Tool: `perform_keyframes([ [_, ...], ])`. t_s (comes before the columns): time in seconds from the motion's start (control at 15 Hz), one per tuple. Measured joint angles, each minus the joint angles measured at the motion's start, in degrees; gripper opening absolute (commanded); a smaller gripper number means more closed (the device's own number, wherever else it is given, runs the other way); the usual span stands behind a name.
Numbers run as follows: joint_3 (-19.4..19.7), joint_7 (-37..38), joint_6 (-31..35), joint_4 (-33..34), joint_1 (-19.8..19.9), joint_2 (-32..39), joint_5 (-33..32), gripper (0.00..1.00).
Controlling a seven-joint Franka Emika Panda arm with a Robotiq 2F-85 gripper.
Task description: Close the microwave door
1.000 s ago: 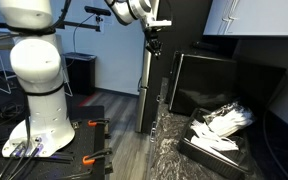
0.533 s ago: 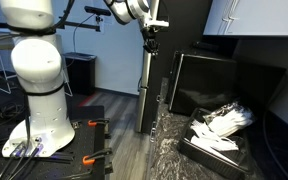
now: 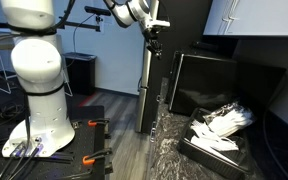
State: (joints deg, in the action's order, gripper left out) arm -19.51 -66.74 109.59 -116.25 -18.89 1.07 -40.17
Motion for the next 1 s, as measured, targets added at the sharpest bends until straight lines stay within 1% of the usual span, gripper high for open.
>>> perform_keyframes([
  [0.4, 0.47, -1.59, 1.08, 0.07, 0.46, 2.54, -14.08, 0.00],
  [0.6, 0.98, -1.59, 2.31, 0.25, 0.53, 3.70, -19.49, 0.00],
  [1.0, 1.01, -1.58, 2.31, -0.09, 0.39, 4.17, -22.61, 0.00],
])
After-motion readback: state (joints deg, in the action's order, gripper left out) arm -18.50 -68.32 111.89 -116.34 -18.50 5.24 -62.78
